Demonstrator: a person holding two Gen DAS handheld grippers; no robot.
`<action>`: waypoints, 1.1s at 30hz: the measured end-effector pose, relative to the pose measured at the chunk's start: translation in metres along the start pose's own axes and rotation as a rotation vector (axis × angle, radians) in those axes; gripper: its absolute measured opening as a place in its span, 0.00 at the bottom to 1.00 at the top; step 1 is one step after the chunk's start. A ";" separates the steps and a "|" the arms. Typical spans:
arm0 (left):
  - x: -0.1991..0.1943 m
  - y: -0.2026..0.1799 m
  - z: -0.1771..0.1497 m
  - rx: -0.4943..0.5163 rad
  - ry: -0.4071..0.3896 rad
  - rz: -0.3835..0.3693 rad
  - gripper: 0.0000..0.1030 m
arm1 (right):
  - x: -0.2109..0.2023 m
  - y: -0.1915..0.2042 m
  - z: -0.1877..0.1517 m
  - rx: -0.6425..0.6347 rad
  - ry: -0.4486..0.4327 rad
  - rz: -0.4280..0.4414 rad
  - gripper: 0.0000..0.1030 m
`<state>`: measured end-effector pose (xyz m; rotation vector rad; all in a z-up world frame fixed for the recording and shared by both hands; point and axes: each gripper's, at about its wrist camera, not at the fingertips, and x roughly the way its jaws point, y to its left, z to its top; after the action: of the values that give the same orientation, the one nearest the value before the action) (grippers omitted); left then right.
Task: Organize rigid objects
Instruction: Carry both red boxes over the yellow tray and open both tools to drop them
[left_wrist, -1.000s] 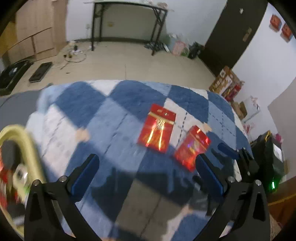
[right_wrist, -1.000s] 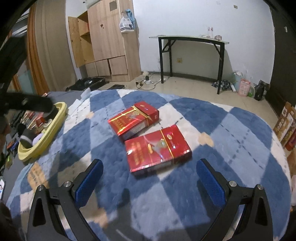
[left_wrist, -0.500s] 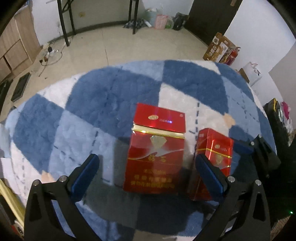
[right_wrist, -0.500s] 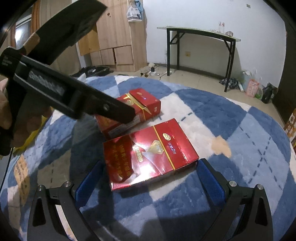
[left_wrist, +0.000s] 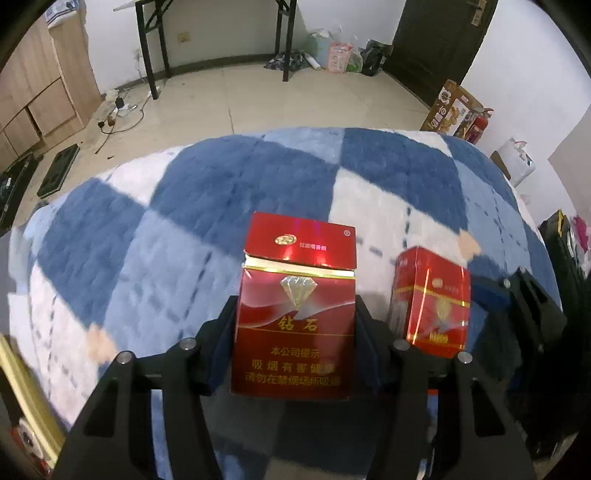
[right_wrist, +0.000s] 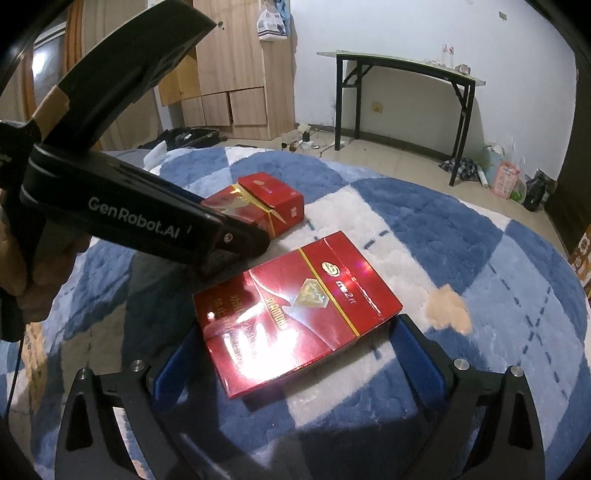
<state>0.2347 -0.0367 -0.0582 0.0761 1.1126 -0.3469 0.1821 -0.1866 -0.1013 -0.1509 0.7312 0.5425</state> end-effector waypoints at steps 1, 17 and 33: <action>-0.007 0.003 -0.006 -0.005 -0.002 -0.002 0.57 | -0.004 0.001 -0.003 -0.008 -0.006 0.004 0.96; -0.178 0.114 -0.094 -0.182 -0.172 0.123 0.57 | -0.101 0.054 0.006 -0.046 -0.121 0.028 0.95; -0.221 0.284 -0.176 -0.477 -0.121 0.236 0.57 | -0.062 0.268 0.101 -0.337 -0.074 0.265 0.96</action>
<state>0.0834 0.3239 0.0273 -0.2320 1.0287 0.1278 0.0646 0.0475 0.0291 -0.3483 0.5858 0.9190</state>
